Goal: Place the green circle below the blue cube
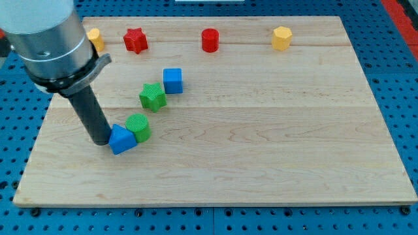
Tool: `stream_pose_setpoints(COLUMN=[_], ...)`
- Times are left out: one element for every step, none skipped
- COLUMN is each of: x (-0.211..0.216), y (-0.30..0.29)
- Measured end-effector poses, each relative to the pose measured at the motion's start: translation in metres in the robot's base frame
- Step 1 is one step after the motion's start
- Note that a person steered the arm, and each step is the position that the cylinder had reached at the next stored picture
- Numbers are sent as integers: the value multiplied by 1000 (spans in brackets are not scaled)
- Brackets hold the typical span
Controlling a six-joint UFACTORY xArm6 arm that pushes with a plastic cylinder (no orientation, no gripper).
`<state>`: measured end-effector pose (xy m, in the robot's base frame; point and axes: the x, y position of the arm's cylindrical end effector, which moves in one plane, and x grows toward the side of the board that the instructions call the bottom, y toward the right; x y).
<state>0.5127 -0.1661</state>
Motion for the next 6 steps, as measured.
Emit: stream_pose_setpoints(x=[0,0,-1,-20,-34,-34], y=[44,62,21,4,29,68])
